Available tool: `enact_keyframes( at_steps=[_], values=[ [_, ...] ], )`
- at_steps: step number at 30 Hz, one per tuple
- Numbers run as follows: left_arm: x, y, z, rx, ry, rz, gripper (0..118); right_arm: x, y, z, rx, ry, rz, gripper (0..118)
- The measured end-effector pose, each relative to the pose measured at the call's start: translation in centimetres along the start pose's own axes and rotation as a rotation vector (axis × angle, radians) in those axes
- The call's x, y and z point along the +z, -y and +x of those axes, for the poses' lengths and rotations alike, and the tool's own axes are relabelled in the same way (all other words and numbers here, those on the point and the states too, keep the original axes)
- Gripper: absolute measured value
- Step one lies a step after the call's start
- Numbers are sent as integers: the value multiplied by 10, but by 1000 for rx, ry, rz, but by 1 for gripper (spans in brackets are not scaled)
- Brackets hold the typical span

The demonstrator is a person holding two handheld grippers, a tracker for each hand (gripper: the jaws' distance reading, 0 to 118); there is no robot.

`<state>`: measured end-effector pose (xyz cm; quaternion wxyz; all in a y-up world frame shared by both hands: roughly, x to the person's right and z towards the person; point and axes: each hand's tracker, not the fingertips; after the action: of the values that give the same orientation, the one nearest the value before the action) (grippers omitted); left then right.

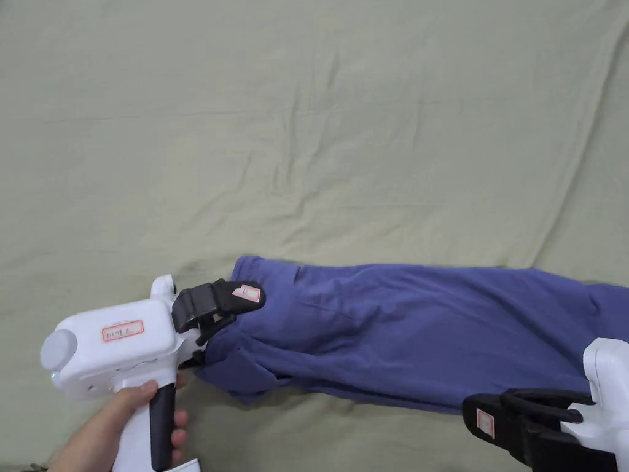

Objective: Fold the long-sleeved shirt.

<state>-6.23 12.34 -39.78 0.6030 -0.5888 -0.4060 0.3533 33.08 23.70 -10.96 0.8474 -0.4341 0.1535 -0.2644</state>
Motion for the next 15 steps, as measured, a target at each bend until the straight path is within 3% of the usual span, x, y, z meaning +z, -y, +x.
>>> enact_keyframes(
  at_steps=[3, 4, 5, 7, 9, 15],
  values=[
    [-2, -8, 11, -79, -145, -40, 118, -4, -4, -4, 12, 57, -19, 3],
    [-4, -5, 19, -124, -190, -46, 110, -5, -6, -6, 20, 86, -21, 3],
    [-6, -1, 27, -168, -240, -44, 29, -6, -8, -6, 19, 113, -19, 3],
    [-2, 3, 35, -245, -299, -10, 23, -8, -10, -5, 2, 131, -25, 3],
    [1, 7, 27, -100, -210, -21, 23, -6, -11, 1, -16, 149, -18, 3],
    [33, 20, 2, 128, 85, 119, 23, 8, -14, 11, -79, 175, 23, 3]
  ],
)
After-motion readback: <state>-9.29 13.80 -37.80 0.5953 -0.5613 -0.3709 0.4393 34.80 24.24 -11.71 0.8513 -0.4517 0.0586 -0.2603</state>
